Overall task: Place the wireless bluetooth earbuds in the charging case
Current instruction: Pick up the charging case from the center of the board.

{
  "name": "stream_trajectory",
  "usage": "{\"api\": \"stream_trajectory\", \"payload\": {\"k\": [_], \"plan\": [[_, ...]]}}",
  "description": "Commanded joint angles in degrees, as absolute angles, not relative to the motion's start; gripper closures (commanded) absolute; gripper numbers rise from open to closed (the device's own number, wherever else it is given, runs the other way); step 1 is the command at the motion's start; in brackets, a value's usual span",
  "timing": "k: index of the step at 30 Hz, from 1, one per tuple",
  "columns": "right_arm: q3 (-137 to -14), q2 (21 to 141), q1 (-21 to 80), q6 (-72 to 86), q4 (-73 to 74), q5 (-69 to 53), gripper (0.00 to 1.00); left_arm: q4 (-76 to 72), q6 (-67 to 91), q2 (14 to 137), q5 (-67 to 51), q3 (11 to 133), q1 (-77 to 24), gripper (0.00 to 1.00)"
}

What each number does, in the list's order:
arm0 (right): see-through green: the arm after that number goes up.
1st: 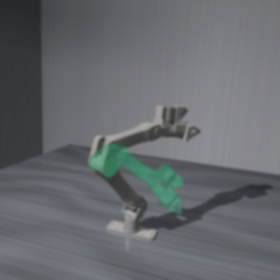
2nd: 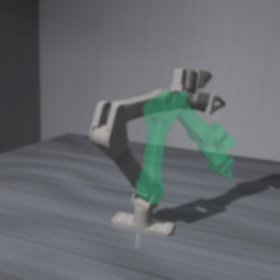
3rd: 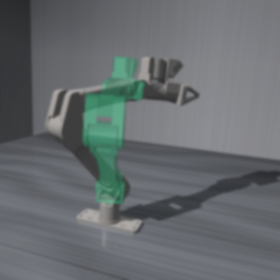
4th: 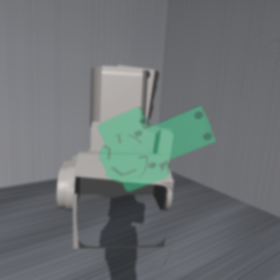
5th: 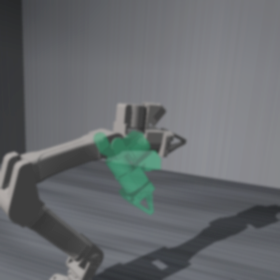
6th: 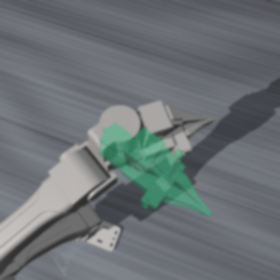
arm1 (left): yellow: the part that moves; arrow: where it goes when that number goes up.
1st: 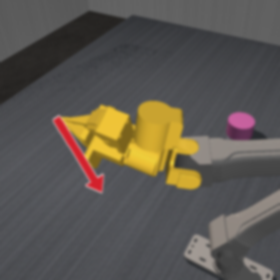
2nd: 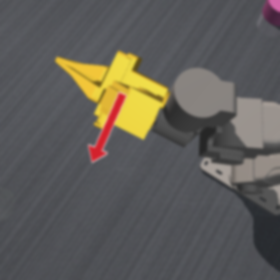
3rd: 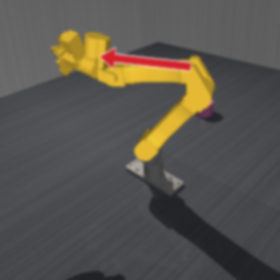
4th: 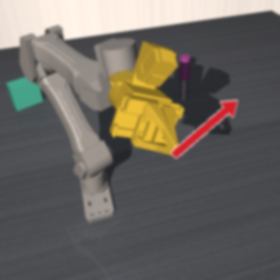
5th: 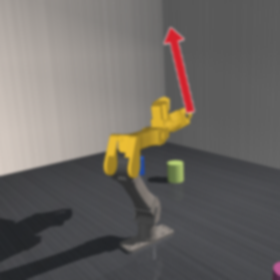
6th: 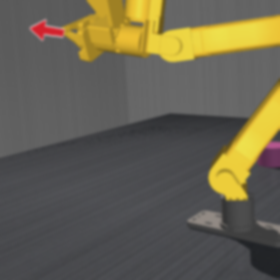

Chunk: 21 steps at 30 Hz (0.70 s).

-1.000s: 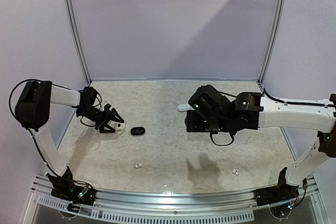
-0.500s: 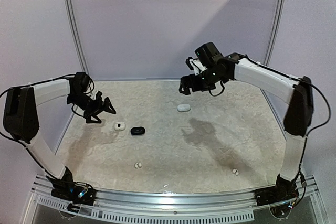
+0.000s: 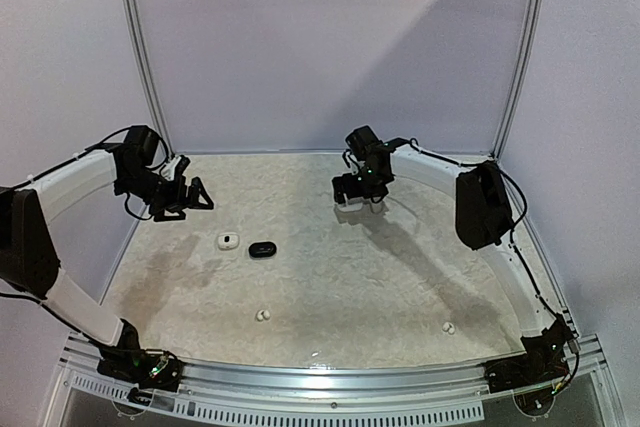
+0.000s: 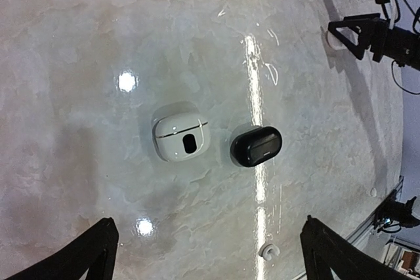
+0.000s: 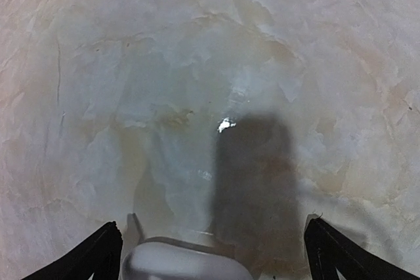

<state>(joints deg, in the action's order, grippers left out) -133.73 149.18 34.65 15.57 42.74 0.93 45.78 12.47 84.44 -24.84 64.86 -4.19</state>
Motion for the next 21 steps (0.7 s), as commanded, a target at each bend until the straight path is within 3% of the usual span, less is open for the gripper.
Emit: {"api": "stream_trajectory", "payload": {"k": [1, 6, 18, 21], "plan": [[-134.3, 151.2, 36.5, 22.7, 38.8, 7.5, 0.01, 45.1, 11.1, 84.0, -26.0, 64.1, -4.7, 0.01], [-134.0, 152.7, 39.0, 21.0, 41.8, 12.1, 0.01, 44.2, 12.2, 85.6, -26.9, 64.3, -4.7, 0.01], [-123.9, 149.5, 39.0, 25.2, 40.7, 13.4, 0.2, 44.1, 14.1, 88.0, -29.3, 66.1, -4.7, 0.01], [-124.0, 149.3, 38.9, 26.0, 42.2, 13.9, 0.2, 44.3, 14.2, 87.7, -29.5, 66.2, -4.7, 0.01]]}}
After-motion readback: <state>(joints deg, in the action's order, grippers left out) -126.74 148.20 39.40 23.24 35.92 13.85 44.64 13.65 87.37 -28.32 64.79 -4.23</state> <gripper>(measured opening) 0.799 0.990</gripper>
